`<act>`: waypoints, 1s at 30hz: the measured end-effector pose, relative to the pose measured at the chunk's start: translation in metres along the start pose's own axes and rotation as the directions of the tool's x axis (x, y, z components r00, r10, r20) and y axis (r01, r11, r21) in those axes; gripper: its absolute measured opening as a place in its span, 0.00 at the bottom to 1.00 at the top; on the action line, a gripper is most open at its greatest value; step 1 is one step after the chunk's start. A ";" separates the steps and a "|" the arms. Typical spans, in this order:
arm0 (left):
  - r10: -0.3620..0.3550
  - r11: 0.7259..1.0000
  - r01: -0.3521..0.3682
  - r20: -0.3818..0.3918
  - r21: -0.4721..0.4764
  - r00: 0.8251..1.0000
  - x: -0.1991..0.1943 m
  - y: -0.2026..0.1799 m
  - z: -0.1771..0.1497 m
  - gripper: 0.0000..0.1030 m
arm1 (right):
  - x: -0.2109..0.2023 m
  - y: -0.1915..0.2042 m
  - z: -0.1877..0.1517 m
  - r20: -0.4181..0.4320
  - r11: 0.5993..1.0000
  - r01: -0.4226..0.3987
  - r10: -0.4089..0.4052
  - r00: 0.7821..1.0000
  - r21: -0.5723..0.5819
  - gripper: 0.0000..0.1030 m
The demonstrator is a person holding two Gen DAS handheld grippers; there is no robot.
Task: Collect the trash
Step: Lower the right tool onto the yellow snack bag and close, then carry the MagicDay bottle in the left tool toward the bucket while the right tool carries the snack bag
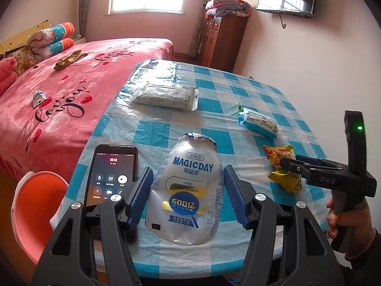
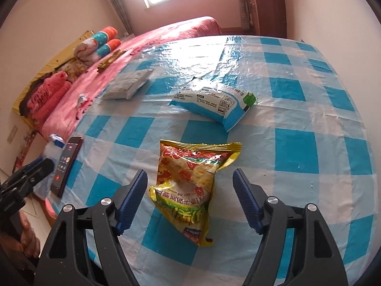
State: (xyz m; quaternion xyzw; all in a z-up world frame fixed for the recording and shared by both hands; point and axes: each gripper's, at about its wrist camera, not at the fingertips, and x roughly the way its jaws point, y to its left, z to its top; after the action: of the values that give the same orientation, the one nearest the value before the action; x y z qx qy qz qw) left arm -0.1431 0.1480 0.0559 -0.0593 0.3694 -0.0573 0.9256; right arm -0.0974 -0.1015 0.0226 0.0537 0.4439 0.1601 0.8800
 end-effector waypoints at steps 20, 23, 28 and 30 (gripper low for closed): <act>-0.043 0.999 0.043 -0.003 -0.029 0.999 0.001 0.017 0.002 0.60 | 0.019 0.017 -0.006 -0.002 0.987 0.079 -0.080 0.997 -0.140 0.43; -0.046 0.998 0.046 0.000 -0.035 0.999 0.001 0.020 0.002 0.60 | 0.016 0.020 -0.006 0.007 0.987 0.068 -0.068 0.998 -0.149 0.42; -0.047 0.998 0.047 0.007 -0.041 0.999 0.001 0.026 0.003 0.60 | 0.011 0.032 -0.006 0.033 0.979 0.072 -0.067 0.997 -0.191 0.41; -0.048 0.998 0.048 0.014 -0.042 0.999 0.000 0.027 0.003 0.60 | 0.011 0.035 -0.006 0.033 0.979 0.065 -0.059 0.998 -0.194 0.41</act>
State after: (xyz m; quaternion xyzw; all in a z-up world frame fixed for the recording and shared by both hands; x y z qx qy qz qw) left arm -0.1394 0.1750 0.0545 -0.0882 0.3631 -0.0713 0.9248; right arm -0.1043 -0.0649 0.0194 -0.0444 0.4156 0.1746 0.8915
